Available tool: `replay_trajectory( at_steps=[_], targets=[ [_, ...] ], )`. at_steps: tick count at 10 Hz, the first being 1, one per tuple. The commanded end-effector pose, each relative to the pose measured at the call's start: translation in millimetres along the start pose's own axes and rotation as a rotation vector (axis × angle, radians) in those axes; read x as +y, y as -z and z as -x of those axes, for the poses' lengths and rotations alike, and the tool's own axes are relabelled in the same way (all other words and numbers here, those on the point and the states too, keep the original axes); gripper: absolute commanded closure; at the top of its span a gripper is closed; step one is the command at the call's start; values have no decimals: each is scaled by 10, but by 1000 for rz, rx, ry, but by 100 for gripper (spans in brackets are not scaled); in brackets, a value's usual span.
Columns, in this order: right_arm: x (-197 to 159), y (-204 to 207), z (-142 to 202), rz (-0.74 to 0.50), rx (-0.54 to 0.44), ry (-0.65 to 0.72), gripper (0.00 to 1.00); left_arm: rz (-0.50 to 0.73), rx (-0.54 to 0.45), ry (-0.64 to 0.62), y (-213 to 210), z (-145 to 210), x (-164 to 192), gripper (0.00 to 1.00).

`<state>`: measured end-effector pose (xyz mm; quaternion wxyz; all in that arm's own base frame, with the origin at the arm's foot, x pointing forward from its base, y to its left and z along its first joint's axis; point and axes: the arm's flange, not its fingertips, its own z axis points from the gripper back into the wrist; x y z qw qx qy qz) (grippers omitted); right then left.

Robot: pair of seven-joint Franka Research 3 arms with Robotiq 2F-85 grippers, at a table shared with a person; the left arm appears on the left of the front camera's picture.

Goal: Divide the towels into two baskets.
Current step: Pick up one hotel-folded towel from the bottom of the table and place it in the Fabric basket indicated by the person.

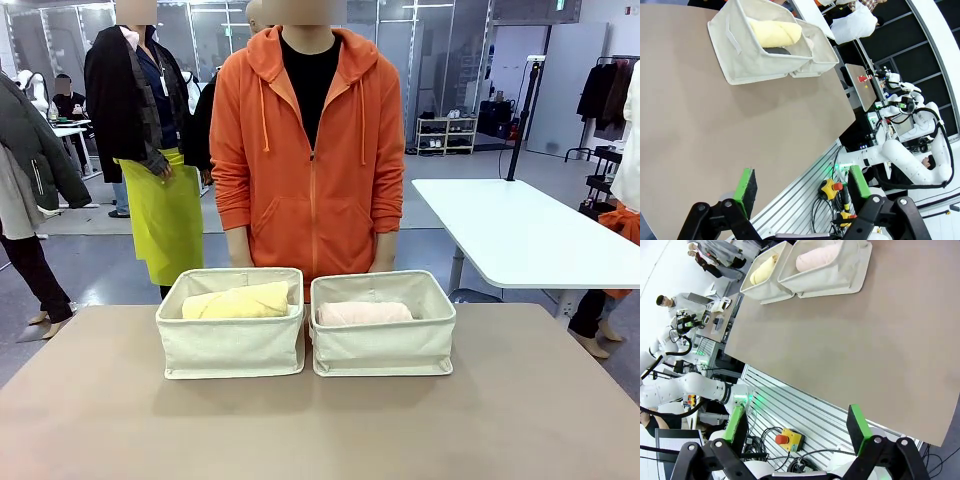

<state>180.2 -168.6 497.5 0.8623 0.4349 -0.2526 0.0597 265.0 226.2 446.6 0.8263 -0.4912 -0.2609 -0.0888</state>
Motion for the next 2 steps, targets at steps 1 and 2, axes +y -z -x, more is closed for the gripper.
replay_trajectory(
  at_steps=[1,2],
  targets=[
    [29,14,-24,-11,-6,8,0,15,-12,-9,-21,4,-53,7],
    [29,14,-24,-11,-6,8,0,15,-12,-9,-21,4,-53,7]
  ],
)
